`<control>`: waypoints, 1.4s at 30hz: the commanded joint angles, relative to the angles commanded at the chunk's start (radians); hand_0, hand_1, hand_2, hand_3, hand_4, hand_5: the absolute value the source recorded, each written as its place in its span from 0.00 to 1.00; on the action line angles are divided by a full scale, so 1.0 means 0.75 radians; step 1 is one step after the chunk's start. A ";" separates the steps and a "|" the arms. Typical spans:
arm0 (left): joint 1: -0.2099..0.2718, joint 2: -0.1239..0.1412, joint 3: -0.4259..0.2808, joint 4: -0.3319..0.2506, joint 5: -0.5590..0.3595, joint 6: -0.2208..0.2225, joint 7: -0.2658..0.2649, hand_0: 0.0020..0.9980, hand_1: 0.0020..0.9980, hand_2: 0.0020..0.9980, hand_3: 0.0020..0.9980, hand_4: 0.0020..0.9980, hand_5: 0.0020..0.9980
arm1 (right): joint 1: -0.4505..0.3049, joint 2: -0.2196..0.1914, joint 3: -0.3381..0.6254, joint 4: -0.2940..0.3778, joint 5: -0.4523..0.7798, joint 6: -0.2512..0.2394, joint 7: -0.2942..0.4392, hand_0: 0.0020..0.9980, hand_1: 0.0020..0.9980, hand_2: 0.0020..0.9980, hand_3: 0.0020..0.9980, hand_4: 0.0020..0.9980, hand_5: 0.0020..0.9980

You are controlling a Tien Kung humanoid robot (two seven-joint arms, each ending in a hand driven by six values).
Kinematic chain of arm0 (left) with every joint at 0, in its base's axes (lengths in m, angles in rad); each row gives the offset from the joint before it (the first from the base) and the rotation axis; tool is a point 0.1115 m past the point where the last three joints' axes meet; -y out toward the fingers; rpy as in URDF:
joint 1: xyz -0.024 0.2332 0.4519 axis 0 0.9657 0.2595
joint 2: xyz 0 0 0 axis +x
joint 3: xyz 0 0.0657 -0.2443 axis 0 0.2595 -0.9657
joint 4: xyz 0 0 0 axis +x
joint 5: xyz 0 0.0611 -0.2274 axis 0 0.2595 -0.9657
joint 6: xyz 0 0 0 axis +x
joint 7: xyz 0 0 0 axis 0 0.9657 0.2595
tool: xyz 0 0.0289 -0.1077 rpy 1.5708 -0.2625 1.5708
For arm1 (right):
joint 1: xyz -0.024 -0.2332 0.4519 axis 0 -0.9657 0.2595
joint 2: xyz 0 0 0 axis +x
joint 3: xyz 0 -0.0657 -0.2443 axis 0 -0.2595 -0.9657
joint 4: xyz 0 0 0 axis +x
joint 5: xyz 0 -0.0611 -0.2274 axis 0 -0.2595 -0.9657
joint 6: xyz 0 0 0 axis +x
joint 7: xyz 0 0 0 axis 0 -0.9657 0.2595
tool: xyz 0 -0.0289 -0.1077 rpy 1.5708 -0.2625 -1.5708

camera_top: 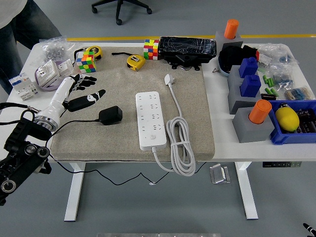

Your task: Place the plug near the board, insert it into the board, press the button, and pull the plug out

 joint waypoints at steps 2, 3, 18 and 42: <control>-0.016 0.000 0.043 0.022 0.044 -0.004 0.019 0.82 0.83 0.80 0.79 1.00 0.45 | 0.000 0.001 -0.002 0.000 0.001 0.001 0.000 0.62 0.67 0.64 0.57 0.98 0.59; -0.019 0.000 0.050 0.026 0.052 -0.004 0.021 0.82 0.83 0.80 0.79 1.00 0.45 | 0.000 0.001 -0.002 0.000 0.001 0.001 0.000 0.62 0.67 0.64 0.57 0.98 0.59; -0.145 -0.034 0.274 0.212 0.165 -0.018 0.084 0.83 0.81 0.78 0.79 1.00 0.39 | -0.007 0.004 0.008 0.000 0.001 0.002 -0.001 0.62 0.67 0.64 0.57 0.98 0.59; -0.284 -0.094 0.477 0.425 0.050 0.095 0.042 0.57 0.48 0.53 0.55 0.79 0.16 | -0.002 0.001 0.005 0.010 -0.001 0.001 -0.001 0.62 0.67 0.64 0.57 0.99 0.59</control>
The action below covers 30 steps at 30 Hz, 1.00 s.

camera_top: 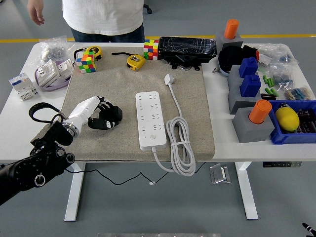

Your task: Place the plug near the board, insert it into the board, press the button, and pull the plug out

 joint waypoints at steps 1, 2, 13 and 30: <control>-0.002 -0.001 0.002 0.003 -0.008 0.006 -0.006 0.57 0.48 0.53 0.55 0.79 0.16 | 0.000 0.000 0.000 0.000 0.000 0.000 0.000 0.62 0.67 0.64 0.57 0.99 0.59; -0.003 -0.003 0.003 0.004 -0.015 0.010 -0.010 0.57 0.48 0.53 0.55 0.79 0.16 | 0.000 0.000 0.000 0.000 0.000 0.000 0.000 0.62 0.67 0.64 0.57 0.99 0.59; 0.002 -0.004 0.002 -0.019 -0.033 0.034 -0.066 0.41 0.37 0.43 0.53 0.68 0.06 | -0.002 -0.001 0.001 0.001 -0.003 -0.001 0.001 0.62 0.67 0.64 0.57 0.98 0.59; -0.062 -0.023 0.080 -0.148 -0.038 0.040 -0.143 0.42 0.37 0.43 0.53 0.66 0.02 | 0.005 -0.006 -0.020 0.005 0.001 -0.001 0.002 0.62 0.67 0.64 0.57 0.98 0.59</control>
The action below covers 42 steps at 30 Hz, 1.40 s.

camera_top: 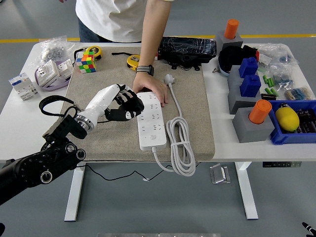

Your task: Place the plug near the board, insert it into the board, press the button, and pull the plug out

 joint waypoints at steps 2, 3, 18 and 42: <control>-0.007 -0.005 0.017 0.006 -0.003 0.001 0.000 0.42 0.37 0.43 0.53 0.66 0.02 | 0.001 -0.001 -0.002 0.000 0.000 0.000 0.000 0.62 0.67 0.64 0.57 0.98 0.59; -0.010 -0.009 0.027 0.009 -0.004 0.002 0.001 0.42 0.37 0.43 0.53 0.66 0.02 | 0.001 -0.001 -0.003 0.000 0.001 0.000 0.000 0.62 0.67 0.64 0.57 0.98 0.59; -0.047 -0.050 0.122 0.107 -0.002 0.018 0.044 0.43 0.38 0.43 0.53 0.65 0.02 | -0.006 -0.001 -0.007 0.000 0.003 0.001 -0.001 0.62 0.67 0.64 0.57 0.98 0.59; -0.038 -0.031 0.107 0.123 0.025 -0.010 0.028 0.43 0.38 0.42 0.52 0.65 0.01 | -0.011 0.006 0.011 0.002 -0.002 0.001 0.000 0.62 0.67 0.64 0.57 0.98 0.59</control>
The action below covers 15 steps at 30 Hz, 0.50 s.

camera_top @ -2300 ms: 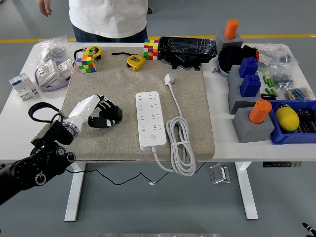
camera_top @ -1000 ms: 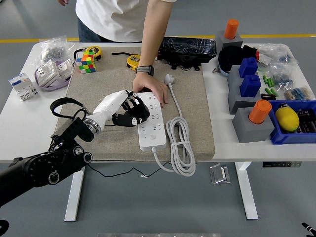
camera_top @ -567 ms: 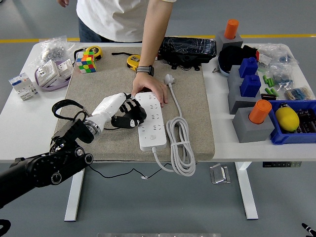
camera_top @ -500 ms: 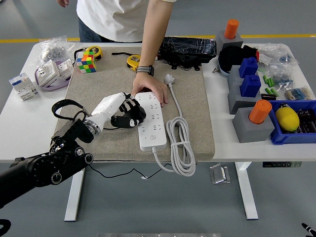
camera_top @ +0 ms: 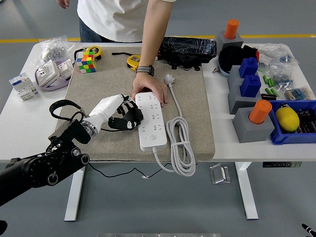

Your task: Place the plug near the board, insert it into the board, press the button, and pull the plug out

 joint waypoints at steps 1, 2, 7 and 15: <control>-0.001 0.000 -0.001 0.000 0.001 0.000 -0.001 0.43 0.38 0.42 0.52 0.65 0.01 | 0.001 0.000 0.000 0.001 0.000 0.000 0.000 0.62 0.67 0.64 0.57 0.98 0.59; -0.003 0.000 -0.001 0.001 0.003 0.001 -0.002 0.43 0.38 0.42 0.52 0.65 0.01 | 0.002 0.000 0.000 0.002 0.000 0.000 0.000 0.62 0.67 0.64 0.57 0.98 0.59; -0.008 -0.001 0.003 0.008 0.025 0.006 0.000 0.43 0.38 0.42 0.52 0.64 0.01 | 0.003 0.000 0.001 0.003 0.000 0.000 0.000 0.62 0.67 0.64 0.57 0.98 0.59; -0.010 0.013 -0.006 0.004 0.088 -0.012 -0.019 0.44 0.38 0.42 0.51 0.64 0.01 | -0.001 0.001 0.002 0.001 0.000 0.000 0.000 0.62 0.67 0.64 0.57 0.98 0.59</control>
